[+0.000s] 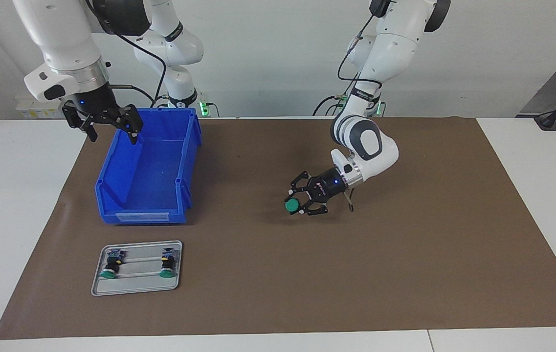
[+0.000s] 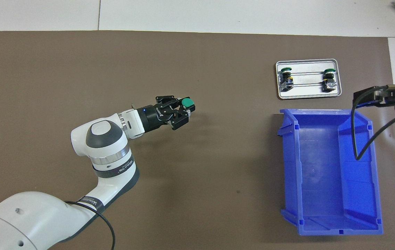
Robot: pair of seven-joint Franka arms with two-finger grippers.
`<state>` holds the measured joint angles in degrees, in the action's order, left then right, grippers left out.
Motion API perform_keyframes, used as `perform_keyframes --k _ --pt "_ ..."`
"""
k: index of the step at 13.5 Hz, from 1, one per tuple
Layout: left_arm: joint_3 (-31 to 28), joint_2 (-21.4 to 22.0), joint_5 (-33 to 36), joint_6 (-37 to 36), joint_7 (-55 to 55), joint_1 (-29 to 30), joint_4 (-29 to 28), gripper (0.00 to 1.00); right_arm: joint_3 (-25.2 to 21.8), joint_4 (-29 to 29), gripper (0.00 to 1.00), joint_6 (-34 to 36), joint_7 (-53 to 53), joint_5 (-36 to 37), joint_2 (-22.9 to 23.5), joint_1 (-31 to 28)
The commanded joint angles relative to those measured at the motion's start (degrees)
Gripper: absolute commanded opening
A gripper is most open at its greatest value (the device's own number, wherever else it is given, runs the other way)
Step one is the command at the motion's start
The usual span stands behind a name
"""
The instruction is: Place and press button with both arms
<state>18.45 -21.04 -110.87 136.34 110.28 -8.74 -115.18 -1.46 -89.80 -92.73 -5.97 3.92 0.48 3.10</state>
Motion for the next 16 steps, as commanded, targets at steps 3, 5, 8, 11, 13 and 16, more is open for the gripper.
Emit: perform_keyframes --k 3,5,8,11,13,16 --pt "-0.52 0.90 -0.22 1.20 0.64 -1.72 1.19 0.00 0.06 -1.87 1.00 -0.53 1.49 0.47 -1.62 -0.46" --pt "-0.52 1.17 -0.13 1.55 0.29 -1.80 1.10 0.00 0.06 -1.87 1.00 -0.53 1.58 0.47 -1.62 -0.55" --pt "-0.60 1.26 0.39 2.69 0.29 -2.86 0.31 0.00 0.06 -1.87 1.00 -0.53 1.58 0.47 -1.62 -0.55" --pt "-0.60 1.35 1.01 1.39 0.20 -2.42 0.40 0.00 0.06 -1.87 1.00 -0.53 1.58 0.47 -1.62 -0.55" --pt "-0.60 1.52 4.42 -0.90 0.03 -1.37 1.19 0.00 0.06 -1.95 1.00 -0.53 1.58 0.47 -1.62 -0.55" --pt "-0.60 1.35 7.25 -1.87 -1.12 0.13 2.51 0.00 0.06 -1.95 1.00 -0.53 1.58 0.47 -1.62 -0.46"
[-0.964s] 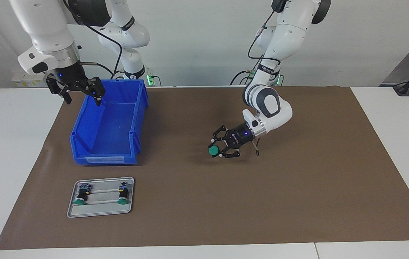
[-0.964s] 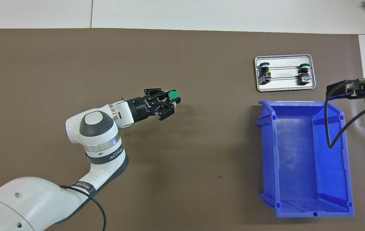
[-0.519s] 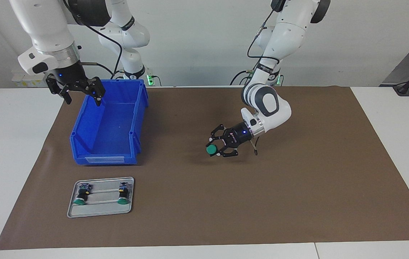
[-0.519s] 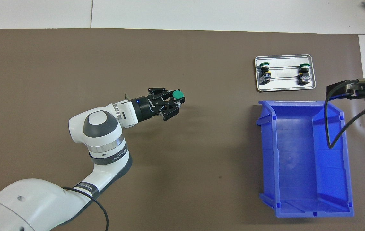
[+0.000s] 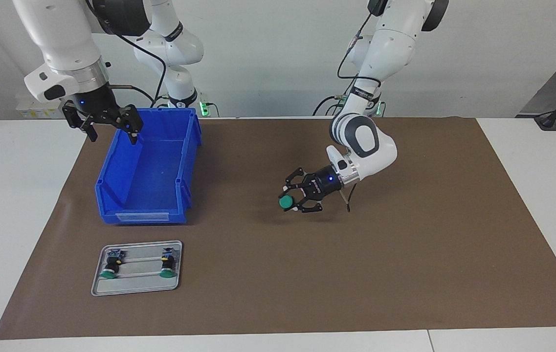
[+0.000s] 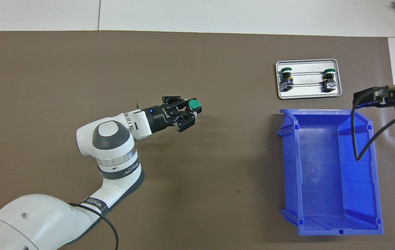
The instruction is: Place and press button with both arms
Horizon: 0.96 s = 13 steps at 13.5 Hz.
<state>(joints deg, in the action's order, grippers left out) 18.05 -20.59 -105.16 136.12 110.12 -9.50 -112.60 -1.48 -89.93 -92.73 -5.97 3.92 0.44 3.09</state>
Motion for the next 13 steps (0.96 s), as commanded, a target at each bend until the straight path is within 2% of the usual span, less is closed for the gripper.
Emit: perform_keyframes --k 1,5,8,13 --pt "-0.29 0.90 1.89 -1.91 -0.87 0.97 0.01 0.00 -0.02 -1.92 1.00 -0.53 1.49 0.47 -1.67 -0.54" --pt "-0.29 0.73 3.21 -1.47 -0.96 0.88 0.01 0.00 -0.02 -2.10 1.00 -0.53 1.49 0.47 -1.68 -0.54" --pt "-0.29 0.38 7.68 -0.51 1.14 0.44 1.58 0.00 -0.02 -2.10 1.00 -0.53 1.49 0.47 -1.68 -0.45" --pt "-0.29 0.29 8.83 -1.47 2.99 0.88 1.68 0.00 -0.02 -2.18 1.00 -0.61 1.49 0.47 -1.68 -0.54"
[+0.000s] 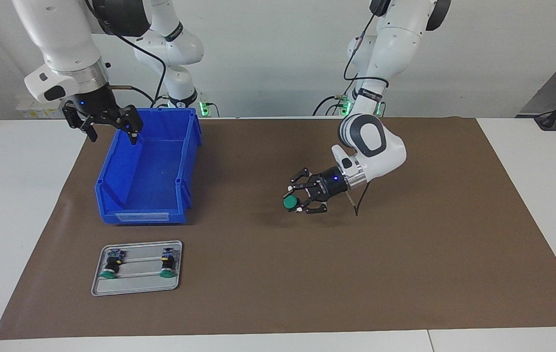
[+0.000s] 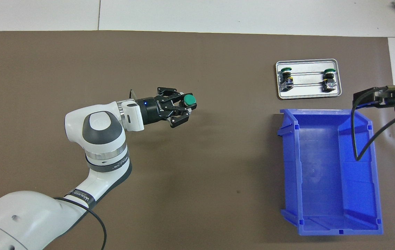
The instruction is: Place and press button with both arms
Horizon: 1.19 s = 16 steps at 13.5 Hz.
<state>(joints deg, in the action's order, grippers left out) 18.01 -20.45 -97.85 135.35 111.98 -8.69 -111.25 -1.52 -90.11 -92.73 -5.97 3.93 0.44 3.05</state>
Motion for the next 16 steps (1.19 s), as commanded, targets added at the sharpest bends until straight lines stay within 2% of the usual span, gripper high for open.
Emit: perform_keyframes --k 1,4,6,10,14,16 --pt "-0.25 0.23 2.22 -1.40 1.39 0.16 0.33 0.00 0.03 -2.00 1.00 -0.53 1.49 0.47 -1.67 -0.51" --pt "-0.08 -0.20 2.66 -1.06 2.88 0.16 0.24 0.00 0.03 -2.00 1.00 -0.53 1.49 0.47 -1.67 -0.51" --pt "0.01 -2.13 3.72 -2.19 4.29 1.29 0.77 0.00 0.03 -2.00 1.00 -0.53 1.49 0.56 -1.67 -0.51" --pt "0.19 -8.89 3.02 -8.61 14.65 3.23 1.55 0.00 0.03 -2.00 1.00 -0.53 1.49 0.56 -1.67 -0.51" --pt "0.27 -13.02 -0.05 -13.52 22.64 3.24 2.17 0.00 0.03 -2.09 1.00 -0.53 1.58 0.56 -1.67 -0.77" --pt "0.27 -13.47 -1.45 -15.54 24.07 3.33 1.91 0.00 0.03 -2.09 1.00 -0.53 1.58 0.56 -1.75 -0.77"
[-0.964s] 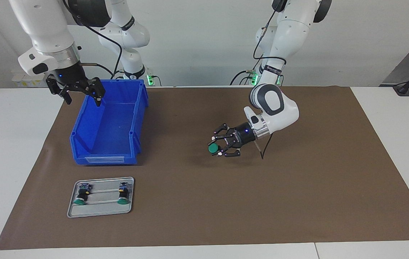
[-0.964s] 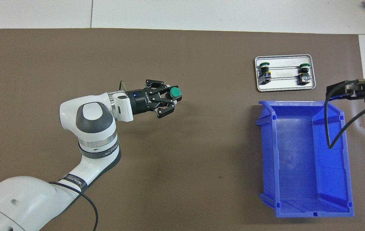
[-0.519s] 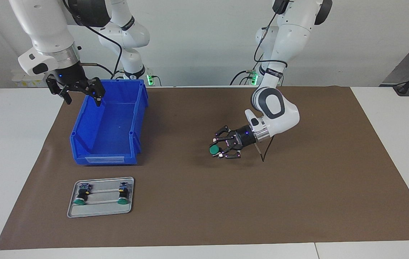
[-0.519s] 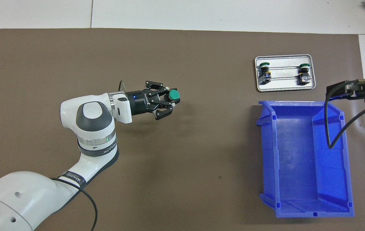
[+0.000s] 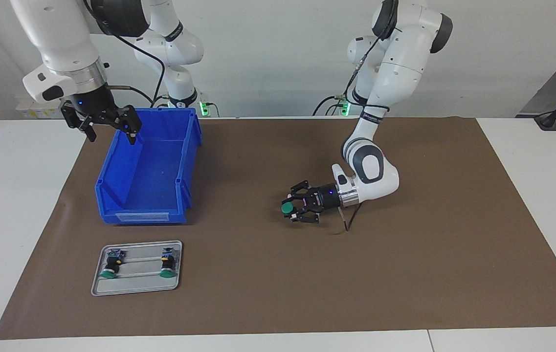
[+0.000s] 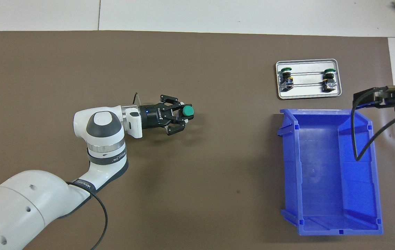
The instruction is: Place and press button with both arms
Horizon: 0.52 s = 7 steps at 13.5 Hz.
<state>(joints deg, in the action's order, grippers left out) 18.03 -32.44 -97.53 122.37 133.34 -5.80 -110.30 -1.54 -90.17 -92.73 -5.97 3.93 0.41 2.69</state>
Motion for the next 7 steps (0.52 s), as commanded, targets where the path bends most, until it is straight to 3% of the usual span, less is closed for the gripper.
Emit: perform_keyframes --k 1,7 --pt "0.26 -1.66 -3.44 -3.71 4.46 0.44 0.44 0.00 0.04 -2.03 1.00 -0.53 1.58 0.56 -1.73 -0.41" --pt "-0.01 -2.28 -5.65 -7.06 11.93 0.44 -1.50 0.00 0.04 -2.46 1.00 -0.53 1.58 0.56 -1.99 -0.41"
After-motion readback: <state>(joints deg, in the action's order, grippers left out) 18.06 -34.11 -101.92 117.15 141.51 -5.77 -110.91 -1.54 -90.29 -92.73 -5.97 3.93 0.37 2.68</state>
